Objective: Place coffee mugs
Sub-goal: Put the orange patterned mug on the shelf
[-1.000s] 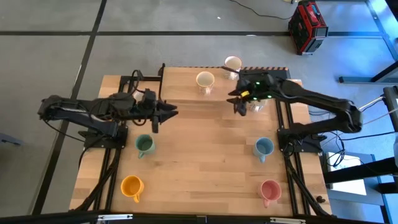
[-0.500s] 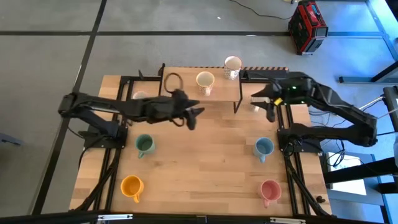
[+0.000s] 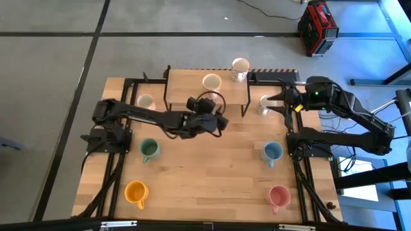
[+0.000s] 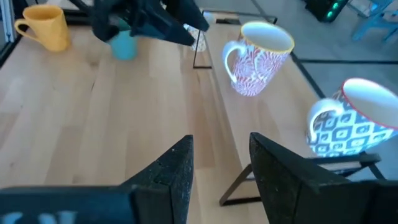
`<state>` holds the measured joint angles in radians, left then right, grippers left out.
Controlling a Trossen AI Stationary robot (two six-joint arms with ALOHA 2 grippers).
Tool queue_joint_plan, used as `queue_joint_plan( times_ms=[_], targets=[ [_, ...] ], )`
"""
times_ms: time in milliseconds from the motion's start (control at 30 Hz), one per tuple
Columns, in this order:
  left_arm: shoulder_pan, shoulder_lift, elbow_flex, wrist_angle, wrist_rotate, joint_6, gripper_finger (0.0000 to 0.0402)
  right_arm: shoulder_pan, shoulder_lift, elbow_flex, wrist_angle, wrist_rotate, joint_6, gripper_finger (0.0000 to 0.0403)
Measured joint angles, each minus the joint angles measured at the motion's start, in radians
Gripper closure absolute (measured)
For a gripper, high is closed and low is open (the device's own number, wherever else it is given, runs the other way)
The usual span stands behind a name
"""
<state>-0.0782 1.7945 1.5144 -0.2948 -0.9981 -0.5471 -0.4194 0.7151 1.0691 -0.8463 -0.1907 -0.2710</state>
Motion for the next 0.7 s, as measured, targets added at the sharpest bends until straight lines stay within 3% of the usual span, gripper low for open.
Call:
queue_joint_plan(
  times_ms=[333,700],
  targets=[
    [0.037,0.102,0.019,0.028,-0.185,-0.031,0.0195,0.0,0.0,0.0,-0.047,0.017,-0.026,0.0255],
    [0.091,0.125,0.017,0.034,-0.109,-0.071,0.0195,0.0,0.0,0.0,-0.046,0.016,-0.026,0.0255]
  ],
)
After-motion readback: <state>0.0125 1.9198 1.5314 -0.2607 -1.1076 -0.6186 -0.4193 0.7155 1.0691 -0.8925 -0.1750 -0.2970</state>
